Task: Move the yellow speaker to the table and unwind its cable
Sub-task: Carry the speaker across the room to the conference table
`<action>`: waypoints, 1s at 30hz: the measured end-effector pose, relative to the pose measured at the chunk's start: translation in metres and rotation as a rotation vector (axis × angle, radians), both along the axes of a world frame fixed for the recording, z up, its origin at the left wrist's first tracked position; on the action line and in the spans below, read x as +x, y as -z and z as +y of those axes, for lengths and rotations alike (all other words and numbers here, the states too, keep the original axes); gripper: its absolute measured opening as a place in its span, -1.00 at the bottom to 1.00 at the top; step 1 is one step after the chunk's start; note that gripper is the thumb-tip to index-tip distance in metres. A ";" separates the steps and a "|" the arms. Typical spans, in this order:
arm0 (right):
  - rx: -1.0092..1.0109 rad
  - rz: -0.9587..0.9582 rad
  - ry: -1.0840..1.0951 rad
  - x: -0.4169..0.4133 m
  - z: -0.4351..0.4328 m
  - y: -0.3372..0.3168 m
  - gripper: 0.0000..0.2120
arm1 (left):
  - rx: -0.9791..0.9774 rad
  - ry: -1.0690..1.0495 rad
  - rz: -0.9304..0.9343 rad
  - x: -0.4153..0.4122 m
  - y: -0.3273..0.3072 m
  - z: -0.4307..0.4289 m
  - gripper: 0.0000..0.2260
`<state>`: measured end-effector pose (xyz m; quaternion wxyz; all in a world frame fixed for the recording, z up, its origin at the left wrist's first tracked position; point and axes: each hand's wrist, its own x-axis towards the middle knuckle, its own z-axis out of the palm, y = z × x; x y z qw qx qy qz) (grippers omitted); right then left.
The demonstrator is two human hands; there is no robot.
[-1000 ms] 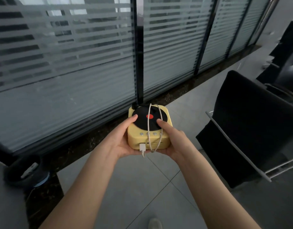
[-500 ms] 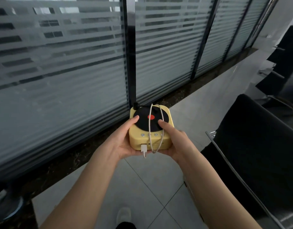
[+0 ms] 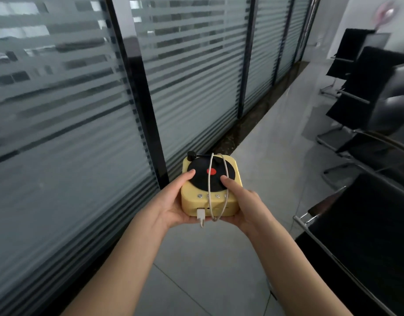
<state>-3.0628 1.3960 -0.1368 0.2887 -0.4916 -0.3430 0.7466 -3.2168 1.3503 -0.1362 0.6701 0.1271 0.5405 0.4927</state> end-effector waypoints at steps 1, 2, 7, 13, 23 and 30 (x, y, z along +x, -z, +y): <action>-0.002 0.001 0.023 -0.005 0.012 -0.001 -0.50 | -0.010 0.009 0.000 -0.006 0.000 0.015 -0.58; -0.002 -0.002 0.043 -0.010 0.025 -0.001 -0.50 | -0.018 0.023 -0.005 -0.011 -0.001 0.030 -0.56; 0.001 -0.025 0.118 -0.023 0.094 0.000 -0.52 | -0.024 0.120 -0.030 -0.026 0.000 0.111 -0.57; 0.029 -0.022 0.202 -0.030 0.200 -0.001 -0.54 | 0.010 0.180 -0.035 -0.033 0.000 0.226 -0.56; 0.037 -0.049 0.254 -0.029 0.387 -0.001 -0.41 | 0.050 0.236 -0.052 -0.031 -0.006 0.412 -0.59; 0.017 -0.057 0.277 -0.035 0.478 0.012 -0.41 | 0.030 0.256 -0.073 -0.036 0.010 0.509 -0.54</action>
